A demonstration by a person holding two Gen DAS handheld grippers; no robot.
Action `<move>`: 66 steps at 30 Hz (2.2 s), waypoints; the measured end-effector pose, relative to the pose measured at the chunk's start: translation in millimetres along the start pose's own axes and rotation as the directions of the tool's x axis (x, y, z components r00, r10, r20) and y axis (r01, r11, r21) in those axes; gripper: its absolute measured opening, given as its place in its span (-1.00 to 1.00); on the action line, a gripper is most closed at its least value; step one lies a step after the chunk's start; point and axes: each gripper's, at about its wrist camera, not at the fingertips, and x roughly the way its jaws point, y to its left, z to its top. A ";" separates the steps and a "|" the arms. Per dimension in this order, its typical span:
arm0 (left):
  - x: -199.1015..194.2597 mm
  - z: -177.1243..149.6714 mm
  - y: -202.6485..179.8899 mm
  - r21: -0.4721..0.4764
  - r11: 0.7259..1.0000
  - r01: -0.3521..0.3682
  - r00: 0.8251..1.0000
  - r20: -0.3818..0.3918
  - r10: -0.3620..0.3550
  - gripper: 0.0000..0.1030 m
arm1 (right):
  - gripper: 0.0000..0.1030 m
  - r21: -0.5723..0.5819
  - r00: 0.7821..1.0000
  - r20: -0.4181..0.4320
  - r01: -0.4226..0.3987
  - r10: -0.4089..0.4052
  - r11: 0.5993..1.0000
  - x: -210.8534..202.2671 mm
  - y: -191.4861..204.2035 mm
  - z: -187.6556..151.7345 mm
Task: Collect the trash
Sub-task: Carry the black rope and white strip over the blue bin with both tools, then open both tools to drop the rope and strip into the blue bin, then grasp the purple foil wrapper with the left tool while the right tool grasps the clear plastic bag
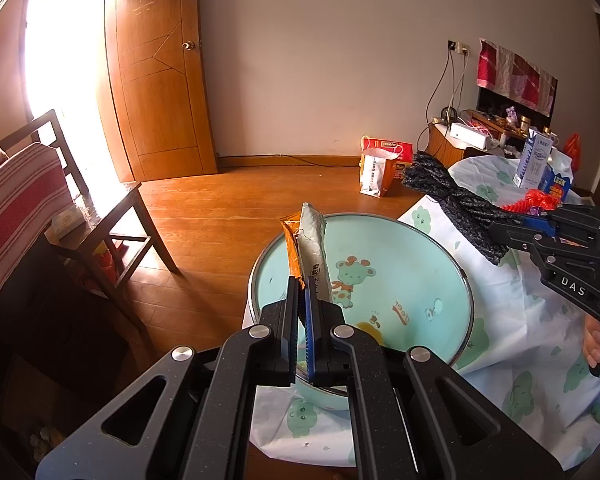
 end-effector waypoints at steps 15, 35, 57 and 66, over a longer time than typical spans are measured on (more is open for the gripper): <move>-1.2 1.2 0.5 -0.004 1.000 0.003 1.000 0.002 -0.003 -0.96 | -0.75 -0.009 1.000 0.000 -0.007 0.007 1.000 1.5 4.8 2.2; 0.2 -2.5 -4.6 -0.008 1.000 -0.010 1.000 0.014 0.011 -0.14 | -0.32 -0.011 1.000 -0.008 -0.020 0.020 1.000 8.2 12.9 0.1; 13.5 -17.5 -30.5 -0.010 0.999 0.033 0.999 -0.040 -0.034 0.88 | 0.32 0.071 0.988 -0.008 0.153 -0.153 0.986 -49.4 -28.7 -38.3; 24.5 -23.8 -68.2 0.042 0.996 0.074 0.995 -0.066 -0.071 0.88 | 0.41 0.202 0.917 -0.111 0.399 -0.384 0.894 -103.5 -101.9 -100.0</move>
